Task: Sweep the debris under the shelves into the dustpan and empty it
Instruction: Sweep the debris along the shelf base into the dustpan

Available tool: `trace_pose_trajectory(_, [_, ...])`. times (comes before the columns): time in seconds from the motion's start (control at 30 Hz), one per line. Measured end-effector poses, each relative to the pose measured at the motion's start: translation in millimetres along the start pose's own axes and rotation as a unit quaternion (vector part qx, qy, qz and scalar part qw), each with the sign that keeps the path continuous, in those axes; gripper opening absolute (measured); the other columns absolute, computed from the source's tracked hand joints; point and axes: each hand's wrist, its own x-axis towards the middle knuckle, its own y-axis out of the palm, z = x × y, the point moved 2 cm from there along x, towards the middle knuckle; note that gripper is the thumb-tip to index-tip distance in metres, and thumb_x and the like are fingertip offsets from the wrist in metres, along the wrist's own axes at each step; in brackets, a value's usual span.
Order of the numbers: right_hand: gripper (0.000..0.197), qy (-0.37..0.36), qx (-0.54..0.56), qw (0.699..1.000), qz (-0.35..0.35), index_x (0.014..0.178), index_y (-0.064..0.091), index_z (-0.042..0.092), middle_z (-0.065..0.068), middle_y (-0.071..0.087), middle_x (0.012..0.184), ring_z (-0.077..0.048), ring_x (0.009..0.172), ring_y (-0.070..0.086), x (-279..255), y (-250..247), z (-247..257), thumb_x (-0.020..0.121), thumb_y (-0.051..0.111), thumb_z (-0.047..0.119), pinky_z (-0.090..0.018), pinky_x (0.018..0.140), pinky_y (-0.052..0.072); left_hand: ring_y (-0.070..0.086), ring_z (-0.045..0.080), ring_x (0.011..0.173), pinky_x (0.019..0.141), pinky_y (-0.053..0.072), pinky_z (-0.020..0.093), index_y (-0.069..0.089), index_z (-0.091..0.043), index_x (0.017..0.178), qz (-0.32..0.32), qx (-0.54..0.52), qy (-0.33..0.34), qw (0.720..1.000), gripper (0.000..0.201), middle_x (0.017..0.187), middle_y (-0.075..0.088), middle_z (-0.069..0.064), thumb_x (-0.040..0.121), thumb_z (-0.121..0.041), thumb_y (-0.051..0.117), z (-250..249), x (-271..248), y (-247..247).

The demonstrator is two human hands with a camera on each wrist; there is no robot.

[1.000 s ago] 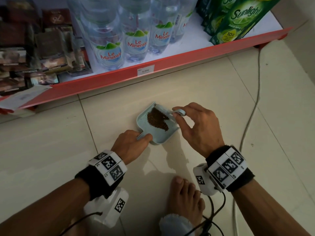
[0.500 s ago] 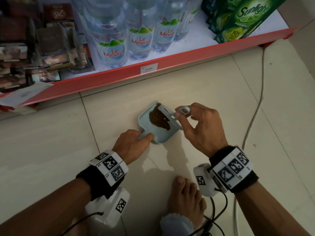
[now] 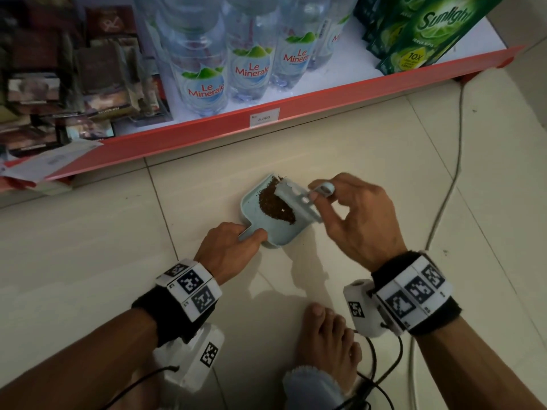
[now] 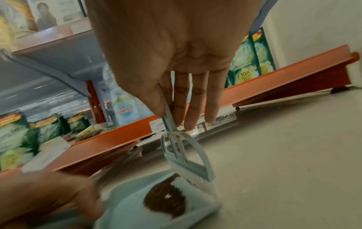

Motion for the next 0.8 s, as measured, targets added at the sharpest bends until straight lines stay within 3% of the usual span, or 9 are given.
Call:
trace_pose_trajectory(0.17, [0.023, 0.006, 0.045, 0.998, -0.052, 0.112, 0.074, 0.013, -0.006, 0.073, 0.099, -0.02, 0.078, 0.069, 37, -5, -27, 0.095, 0.061, 0.022, -0.038, 0.068, 0.061, 0.046, 0.017, 0.054, 0.059, 0.039, 0.03, 0.049, -0.016, 0.059, -0.019, -0.016, 0.002, 1.0, 0.039, 0.054, 0.049, -0.003, 0.083, -0.046, 0.058, 15, -11, -8])
trace_pose_trajectory(0.27, [0.023, -0.023, 0.037, 0.999, 0.016, 0.113, 0.074, 0.011, -0.008, 0.074, 0.108, -0.023, 0.09, 0.071, 56, 8, -30, 0.094, 0.062, 0.015, -0.04, 0.08, 0.059, 0.047, 0.016, 0.054, 0.059, 0.039, 0.03, 0.05, -0.017, 0.059, -0.027, -0.014, -0.001, 1.0, 0.039, 0.052, 0.05, -0.005, 0.085, -0.044, 0.059, 23, -17, -11])
trace_pose_trajectory(0.4, [0.026, -0.102, -0.021, 0.986, 0.133, 0.119, 0.072, 0.013, -0.006, 0.07, 0.122, -0.024, 0.112, 0.066, 54, 18, -23, 0.095, 0.061, 0.015, -0.041, 0.098, 0.052, 0.047, 0.017, 0.054, 0.06, 0.039, 0.03, 0.051, -0.017, 0.059, -0.028, -0.022, -0.009, 0.999, 0.04, 0.054, 0.051, -0.003, 0.074, -0.054, 0.053, 26, -26, -15])
trace_pose_trajectory(0.57, [0.027, -0.124, -0.039, 0.969, 0.209, 0.12, 0.071, 0.017, -0.003, 0.07, 0.123, -0.023, 0.111, 0.066, 27, -4, -39, 0.095, 0.061, 0.016, -0.042, 0.096, 0.052, 0.045, 0.017, 0.055, 0.059, 0.037, 0.031, 0.05, -0.015, 0.059, -0.033, -0.027, -0.009, 0.999, 0.039, 0.054, 0.049, -0.002, 0.072, -0.052, 0.051, 29, -34, -17])
trace_pose_trajectory(0.7, [0.022, -0.131, 0.022, 0.982, 0.131, 0.114, 0.074, 0.015, 0.0, 0.073, 0.114, -0.017, 0.097, 0.072, 16, -23, -47, 0.094, 0.065, 0.013, -0.037, 0.086, 0.058, 0.045, 0.017, 0.056, 0.06, 0.038, 0.031, 0.051, -0.015, 0.06, -0.038, -0.033, -0.001, 0.999, 0.038, 0.054, 0.047, -0.002, 0.08, -0.046, 0.057, 32, -37, -19])
trace_pose_trajectory(0.8, [0.021, -0.103, 0.033, 0.993, 0.045, 0.113, 0.074, 0.012, -0.004, 0.073, 0.11, -0.02, 0.094, 0.071, 28, -21, -49, 0.094, 0.063, 0.012, -0.04, 0.081, 0.059, 0.044, 0.017, 0.056, 0.06, 0.037, 0.031, 0.052, -0.015, 0.06, -0.037, -0.036, -0.003, 0.999, 0.037, 0.053, 0.045, -0.003, 0.079, -0.046, 0.058, 35, -39, -19])
